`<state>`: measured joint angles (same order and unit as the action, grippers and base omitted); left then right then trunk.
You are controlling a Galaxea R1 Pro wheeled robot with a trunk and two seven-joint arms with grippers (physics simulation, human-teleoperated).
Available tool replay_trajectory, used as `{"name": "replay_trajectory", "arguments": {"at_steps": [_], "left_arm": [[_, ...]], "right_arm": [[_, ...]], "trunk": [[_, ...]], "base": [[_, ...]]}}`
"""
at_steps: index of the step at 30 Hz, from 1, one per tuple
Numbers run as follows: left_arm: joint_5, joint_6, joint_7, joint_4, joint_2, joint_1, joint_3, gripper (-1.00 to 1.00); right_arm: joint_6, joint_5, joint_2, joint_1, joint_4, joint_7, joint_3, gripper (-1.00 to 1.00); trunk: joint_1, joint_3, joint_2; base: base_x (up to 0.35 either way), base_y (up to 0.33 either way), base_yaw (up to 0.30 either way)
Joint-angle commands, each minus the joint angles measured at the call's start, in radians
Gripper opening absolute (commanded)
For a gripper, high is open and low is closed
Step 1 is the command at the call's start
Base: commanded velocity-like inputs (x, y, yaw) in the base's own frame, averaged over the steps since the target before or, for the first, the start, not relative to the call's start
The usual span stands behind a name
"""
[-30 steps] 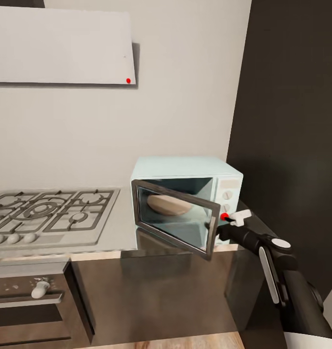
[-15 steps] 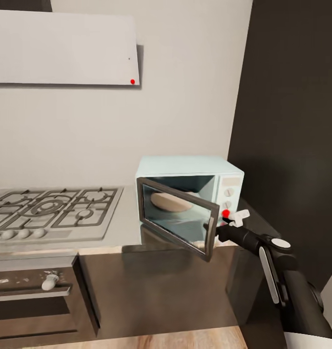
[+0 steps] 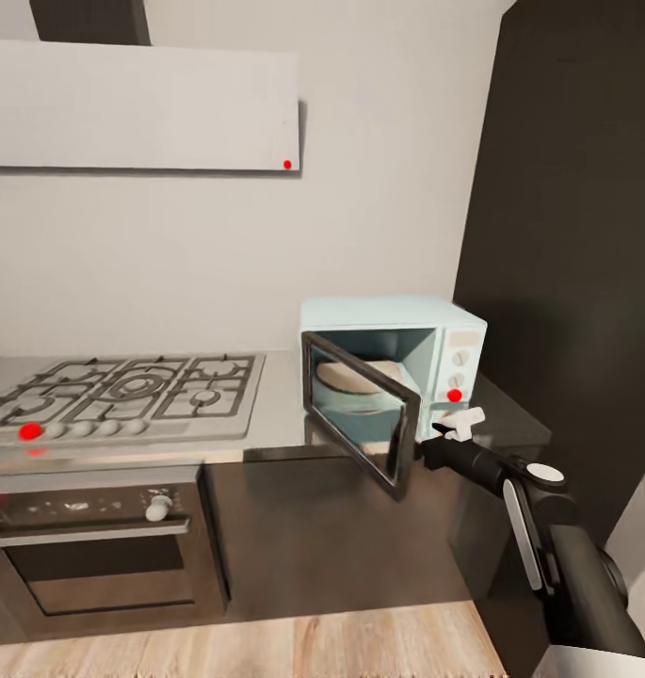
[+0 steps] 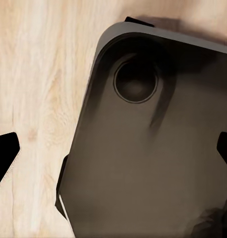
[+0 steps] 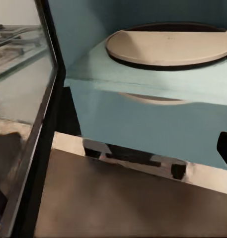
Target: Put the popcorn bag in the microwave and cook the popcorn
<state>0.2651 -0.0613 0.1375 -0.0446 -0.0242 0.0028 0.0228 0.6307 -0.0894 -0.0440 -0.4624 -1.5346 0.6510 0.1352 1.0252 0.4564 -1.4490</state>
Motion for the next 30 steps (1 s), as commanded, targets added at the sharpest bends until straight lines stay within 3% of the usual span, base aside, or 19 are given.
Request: {"name": "replay_trajectory", "arguments": {"at_steps": [1,16,20,30], "left_arm": [[0.003,-0.002,0.002,-0.001,-0.001,0.000,0.002,1.00],[0.003,-0.002,0.002,-0.001,0.000,0.000,0.002,1.00],[0.003,-0.002,0.002,-0.001,-0.001,0.000,0.002,1.00],[0.003,-0.002,0.002,-0.001,-0.001,0.000,0.002,1.00]], "right_arm": [[0.004,-0.009,0.000,-0.001,-0.001,0.009,0.001,1.00],[0.003,-0.020,0.001,-0.001,0.002,-0.066,0.003,1.00],[0.003,-0.021,0.000,-0.001,0.002,-0.072,0.025,1.00],[0.001,-0.021,-0.014,-0.001,0.001,0.007,0.029,1.00]], "trunk": [[0.000,0.001,-0.001],[0.000,0.001,-0.001],[0.000,0.001,-0.001],[0.000,0.001,-0.001]], "base": [[-0.203,0.265,0.000],[-0.067,0.304,0.000],[-0.004,0.316,0.000],[-0.147,0.213,0.000]]}}
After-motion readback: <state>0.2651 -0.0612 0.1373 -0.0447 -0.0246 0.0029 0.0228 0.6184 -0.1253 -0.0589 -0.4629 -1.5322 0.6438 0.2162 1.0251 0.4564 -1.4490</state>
